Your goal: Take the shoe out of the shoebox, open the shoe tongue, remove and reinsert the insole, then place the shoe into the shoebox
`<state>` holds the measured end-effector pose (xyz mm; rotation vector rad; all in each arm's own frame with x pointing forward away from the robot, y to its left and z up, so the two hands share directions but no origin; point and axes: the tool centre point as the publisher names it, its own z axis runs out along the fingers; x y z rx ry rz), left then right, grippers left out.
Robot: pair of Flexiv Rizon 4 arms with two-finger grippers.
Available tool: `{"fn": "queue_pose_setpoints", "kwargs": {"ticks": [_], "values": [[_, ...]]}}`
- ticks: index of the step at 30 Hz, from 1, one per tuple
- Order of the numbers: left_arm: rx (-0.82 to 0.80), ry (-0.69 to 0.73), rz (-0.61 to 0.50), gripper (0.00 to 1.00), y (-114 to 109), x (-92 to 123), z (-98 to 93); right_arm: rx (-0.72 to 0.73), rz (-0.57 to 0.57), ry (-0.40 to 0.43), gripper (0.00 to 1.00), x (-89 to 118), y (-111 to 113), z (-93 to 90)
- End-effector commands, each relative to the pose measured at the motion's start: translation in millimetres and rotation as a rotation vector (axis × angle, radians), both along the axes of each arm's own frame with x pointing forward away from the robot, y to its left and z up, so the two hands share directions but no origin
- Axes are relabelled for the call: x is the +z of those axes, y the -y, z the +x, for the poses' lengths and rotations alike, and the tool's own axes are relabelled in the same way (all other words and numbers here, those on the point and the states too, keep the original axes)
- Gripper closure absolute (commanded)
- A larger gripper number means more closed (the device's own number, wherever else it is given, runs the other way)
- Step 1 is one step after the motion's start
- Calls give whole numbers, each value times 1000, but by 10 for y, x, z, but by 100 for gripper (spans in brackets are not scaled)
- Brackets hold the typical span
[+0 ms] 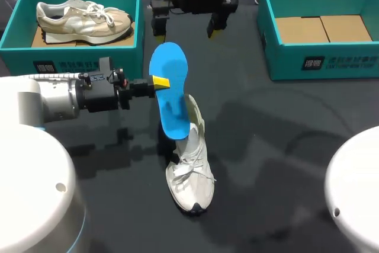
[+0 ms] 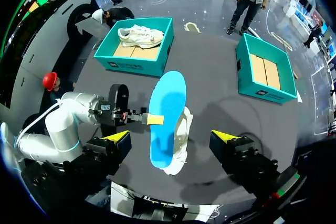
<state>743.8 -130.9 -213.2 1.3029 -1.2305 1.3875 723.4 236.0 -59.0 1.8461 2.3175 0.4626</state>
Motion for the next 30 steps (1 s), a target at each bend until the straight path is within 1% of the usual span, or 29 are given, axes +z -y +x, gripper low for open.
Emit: {"fn": "queue_pose_setpoints", "kwargs": {"ticks": [1,10,16,23,26,30], "values": [[-1,0,1,100,-8,-2,-11,-98,-281,54,0,-16,-146,13],[-1,0,1,100,-8,-2,-11,-87,-255,50,0,-3,-224,-29],[-1,0,1,100,-8,-2,-11,-91,-223,44,0,1,-226,-30],[-1,0,1,100,-8,-2,-11,-83,-166,25,0,8,-209,-36],[-1,0,1,100,-8,-2,-11,-75,-123,5,0,4,-195,-39],[-1,0,1,100,-8,-2,-11,-76,-74,-24,0,-9,-117,-17]]}}
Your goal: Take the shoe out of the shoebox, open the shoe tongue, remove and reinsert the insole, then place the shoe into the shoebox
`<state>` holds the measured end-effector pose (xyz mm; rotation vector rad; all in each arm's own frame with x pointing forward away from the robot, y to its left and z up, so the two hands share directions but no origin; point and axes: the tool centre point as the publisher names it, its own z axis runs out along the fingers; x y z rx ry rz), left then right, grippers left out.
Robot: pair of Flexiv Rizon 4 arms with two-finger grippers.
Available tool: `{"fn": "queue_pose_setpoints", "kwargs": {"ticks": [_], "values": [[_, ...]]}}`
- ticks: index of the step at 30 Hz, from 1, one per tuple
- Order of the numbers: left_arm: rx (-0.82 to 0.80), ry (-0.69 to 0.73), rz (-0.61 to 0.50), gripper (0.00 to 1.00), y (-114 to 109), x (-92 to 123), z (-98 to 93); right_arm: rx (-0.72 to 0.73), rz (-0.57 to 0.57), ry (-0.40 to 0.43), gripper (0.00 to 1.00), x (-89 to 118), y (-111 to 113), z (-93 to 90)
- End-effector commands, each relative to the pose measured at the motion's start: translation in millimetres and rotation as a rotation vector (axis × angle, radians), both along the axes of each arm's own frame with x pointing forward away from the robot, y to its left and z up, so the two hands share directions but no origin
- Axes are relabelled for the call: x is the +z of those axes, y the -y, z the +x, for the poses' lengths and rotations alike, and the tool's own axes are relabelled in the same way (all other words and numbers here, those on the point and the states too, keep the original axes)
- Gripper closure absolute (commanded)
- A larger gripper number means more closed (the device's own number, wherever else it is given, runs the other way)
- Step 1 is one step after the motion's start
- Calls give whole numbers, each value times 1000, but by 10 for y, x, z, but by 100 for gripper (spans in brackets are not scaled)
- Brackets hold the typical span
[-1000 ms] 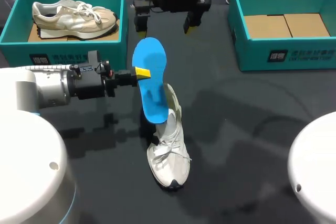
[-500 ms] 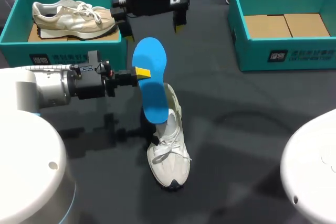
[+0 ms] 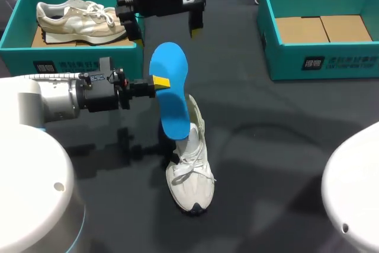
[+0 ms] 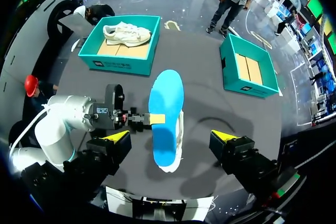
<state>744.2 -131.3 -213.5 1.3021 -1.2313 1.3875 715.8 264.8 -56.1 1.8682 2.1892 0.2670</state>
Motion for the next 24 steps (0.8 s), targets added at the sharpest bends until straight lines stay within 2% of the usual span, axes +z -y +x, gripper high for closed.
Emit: {"fn": "queue_pose_setpoints", "kwargs": {"ticks": [1,16,24], "values": [[0,-1,1,100,-12,1,-15,11,98,-30,0,-48,207,70],[0,-1,1,100,-12,1,-15,-34,319,-128,0,-221,655,216],[0,-1,1,100,-12,1,-15,-30,409,-168,0,-307,775,288]]}}
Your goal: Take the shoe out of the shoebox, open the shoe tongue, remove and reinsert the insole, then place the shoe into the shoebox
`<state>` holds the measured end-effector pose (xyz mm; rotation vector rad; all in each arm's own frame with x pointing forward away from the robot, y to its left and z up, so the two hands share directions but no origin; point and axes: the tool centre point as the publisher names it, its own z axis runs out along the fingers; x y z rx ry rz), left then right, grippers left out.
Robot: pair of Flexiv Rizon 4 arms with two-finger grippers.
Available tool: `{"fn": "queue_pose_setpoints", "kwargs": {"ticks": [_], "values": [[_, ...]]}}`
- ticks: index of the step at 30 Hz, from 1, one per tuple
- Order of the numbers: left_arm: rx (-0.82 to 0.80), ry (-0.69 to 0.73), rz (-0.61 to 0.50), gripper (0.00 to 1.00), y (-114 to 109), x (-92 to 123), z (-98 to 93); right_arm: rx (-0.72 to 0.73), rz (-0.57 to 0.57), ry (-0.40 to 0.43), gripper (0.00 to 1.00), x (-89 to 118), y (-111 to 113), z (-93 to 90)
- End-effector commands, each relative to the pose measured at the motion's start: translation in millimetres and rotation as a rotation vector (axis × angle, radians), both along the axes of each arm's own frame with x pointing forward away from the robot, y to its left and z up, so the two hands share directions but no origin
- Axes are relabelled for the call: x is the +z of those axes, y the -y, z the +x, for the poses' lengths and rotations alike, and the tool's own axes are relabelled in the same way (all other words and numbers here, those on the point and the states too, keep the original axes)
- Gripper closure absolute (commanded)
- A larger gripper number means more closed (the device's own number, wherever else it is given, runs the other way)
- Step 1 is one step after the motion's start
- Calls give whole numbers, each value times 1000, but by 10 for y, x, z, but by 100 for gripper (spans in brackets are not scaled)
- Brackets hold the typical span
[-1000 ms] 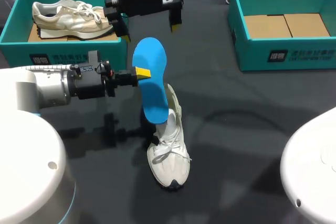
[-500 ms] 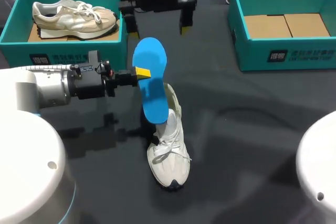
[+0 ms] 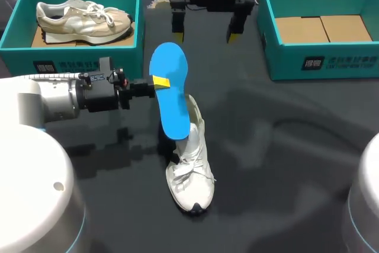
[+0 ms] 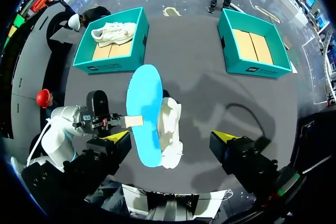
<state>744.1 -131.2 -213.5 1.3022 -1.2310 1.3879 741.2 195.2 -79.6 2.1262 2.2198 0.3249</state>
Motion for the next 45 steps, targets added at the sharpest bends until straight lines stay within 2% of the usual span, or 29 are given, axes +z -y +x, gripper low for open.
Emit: {"fn": "queue_pose_setpoints", "kwargs": {"ticks": [1,22,29,31,33,37,45], "values": [[0,-1,2,100,-11,1,-14,46,253,-22,0,-85,88,40],[0,-1,2,100,-11,1,-14,22,498,-128,0,-457,384,269],[0,-1,2,100,-11,1,-14,-14,671,-131,0,-664,556,304],[0,-1,2,100,-11,1,-14,-2,774,-138,0,-718,606,311],[0,-1,2,100,-11,1,-14,-4,788,-139,0,-762,639,316],[0,-1,2,100,-11,1,-14,33,934,-129,0,-828,703,329],[0,-1,2,100,-11,1,-14,48,1036,-98,0,-876,786,332]]}}
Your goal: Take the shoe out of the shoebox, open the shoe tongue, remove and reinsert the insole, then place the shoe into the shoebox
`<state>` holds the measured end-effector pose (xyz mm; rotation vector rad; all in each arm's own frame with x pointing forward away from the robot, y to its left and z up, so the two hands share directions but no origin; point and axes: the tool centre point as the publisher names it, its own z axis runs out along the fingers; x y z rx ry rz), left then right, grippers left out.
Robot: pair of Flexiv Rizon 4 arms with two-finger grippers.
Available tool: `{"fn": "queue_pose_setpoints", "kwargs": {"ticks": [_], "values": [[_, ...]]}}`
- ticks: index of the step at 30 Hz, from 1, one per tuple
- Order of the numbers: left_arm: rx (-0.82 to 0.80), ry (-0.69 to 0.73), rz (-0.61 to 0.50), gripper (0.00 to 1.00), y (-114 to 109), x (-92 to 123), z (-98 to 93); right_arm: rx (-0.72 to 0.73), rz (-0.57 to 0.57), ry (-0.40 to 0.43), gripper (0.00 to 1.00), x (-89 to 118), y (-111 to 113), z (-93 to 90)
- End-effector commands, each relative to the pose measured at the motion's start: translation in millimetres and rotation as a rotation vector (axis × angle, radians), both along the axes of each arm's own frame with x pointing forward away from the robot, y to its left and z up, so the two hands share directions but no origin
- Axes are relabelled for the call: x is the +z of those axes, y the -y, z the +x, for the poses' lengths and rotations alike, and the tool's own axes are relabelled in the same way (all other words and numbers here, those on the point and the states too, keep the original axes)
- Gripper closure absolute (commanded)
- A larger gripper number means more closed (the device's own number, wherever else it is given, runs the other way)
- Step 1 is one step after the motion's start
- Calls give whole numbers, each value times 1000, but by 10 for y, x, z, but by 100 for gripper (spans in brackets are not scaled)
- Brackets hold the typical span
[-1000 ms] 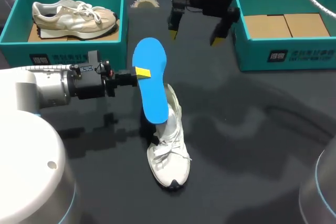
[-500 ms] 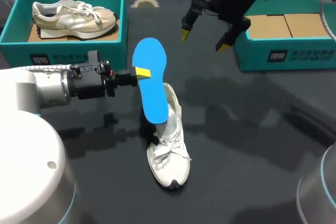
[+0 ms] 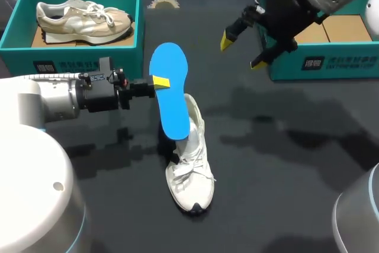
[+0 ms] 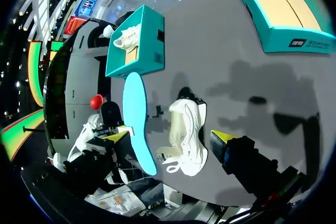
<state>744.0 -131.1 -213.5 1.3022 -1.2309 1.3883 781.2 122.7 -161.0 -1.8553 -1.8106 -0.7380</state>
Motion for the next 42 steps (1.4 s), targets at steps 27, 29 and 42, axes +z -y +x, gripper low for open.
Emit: {"fn": "queue_pose_setpoints", "kwargs": {"ticks": [27,29,42], "values": [[-27,85,18,100,-22,76,-5,-19,674,-10,0,-271,131,-141],[-34,116,25,100,-29,101,-1,-21,683,-13,0,-276,130,-143],[23,597,166,100,-173,321,83,-23,705,-27,0,-294,135,-144]]}}
